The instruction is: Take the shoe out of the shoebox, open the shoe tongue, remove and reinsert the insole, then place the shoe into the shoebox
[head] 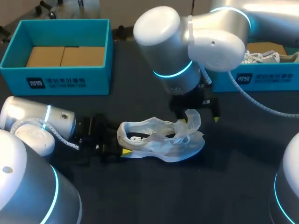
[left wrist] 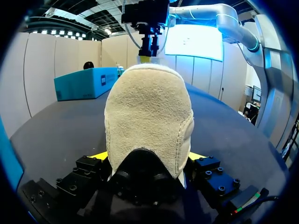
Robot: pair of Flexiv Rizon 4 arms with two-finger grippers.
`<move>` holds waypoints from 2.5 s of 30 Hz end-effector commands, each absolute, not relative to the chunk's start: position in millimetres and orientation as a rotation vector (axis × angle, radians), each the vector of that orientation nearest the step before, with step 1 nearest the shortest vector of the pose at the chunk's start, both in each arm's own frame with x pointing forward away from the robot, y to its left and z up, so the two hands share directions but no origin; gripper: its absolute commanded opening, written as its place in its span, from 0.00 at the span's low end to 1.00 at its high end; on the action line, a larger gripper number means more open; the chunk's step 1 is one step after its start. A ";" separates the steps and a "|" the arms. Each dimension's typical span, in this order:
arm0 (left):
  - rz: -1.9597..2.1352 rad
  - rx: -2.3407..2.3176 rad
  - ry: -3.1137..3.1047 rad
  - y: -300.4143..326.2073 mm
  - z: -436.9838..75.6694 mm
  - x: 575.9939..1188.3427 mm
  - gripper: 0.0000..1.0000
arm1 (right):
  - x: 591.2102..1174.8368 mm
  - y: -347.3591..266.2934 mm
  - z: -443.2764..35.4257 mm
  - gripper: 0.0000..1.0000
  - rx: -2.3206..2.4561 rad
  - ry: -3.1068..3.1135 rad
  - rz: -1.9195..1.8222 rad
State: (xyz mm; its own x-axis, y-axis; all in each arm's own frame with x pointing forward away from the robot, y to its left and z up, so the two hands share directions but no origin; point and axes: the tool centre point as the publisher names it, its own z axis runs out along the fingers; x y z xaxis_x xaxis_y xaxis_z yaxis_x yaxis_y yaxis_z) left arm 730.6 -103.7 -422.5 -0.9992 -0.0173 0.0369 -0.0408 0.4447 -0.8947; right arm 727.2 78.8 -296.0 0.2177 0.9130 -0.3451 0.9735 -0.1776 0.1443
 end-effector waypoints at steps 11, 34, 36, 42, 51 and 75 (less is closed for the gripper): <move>1.637 0.052 -2.652 -103.8 -423.3 731.2 0.00 | 736.6 126.2 -255.7 1.00 2.157 1.671 -0.002; 1.637 0.052 -2.652 -103.8 -423.3 731.2 0.00 | 758.6 208.5 -242.1 0.00 1.503 2.415 0.059; 1.637 0.052 -2.652 -103.8 -423.3 731.2 0.00 | 756.6 212.3 -243.2 0.00 1.456 2.457 0.084; 1.637 0.052 -2.652 -103.8 -423.3 731.2 0.00 | 747.6 221.9 -246.5 0.00 1.315 2.574 0.126; 1.637 0.052 -2.652 -103.8 -423.3 731.2 0.00 | 735.4 237.9 -253.9 0.00 1.043 2.775 0.177; 1.637 0.052 -2.652 -103.8 -423.3 731.2 0.00 | 724.3 243.5 -264.7 0.00 0.869 2.889 0.105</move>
State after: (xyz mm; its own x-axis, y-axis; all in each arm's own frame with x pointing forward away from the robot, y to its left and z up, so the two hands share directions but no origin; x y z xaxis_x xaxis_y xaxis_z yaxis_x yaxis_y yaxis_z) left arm 730.5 -103.7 -422.6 -0.9992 -0.0172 0.0369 -0.0407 0.4447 -0.8948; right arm 724.6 243.3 -263.6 -0.8279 0.5522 -0.0978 0.5438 0.8332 0.1005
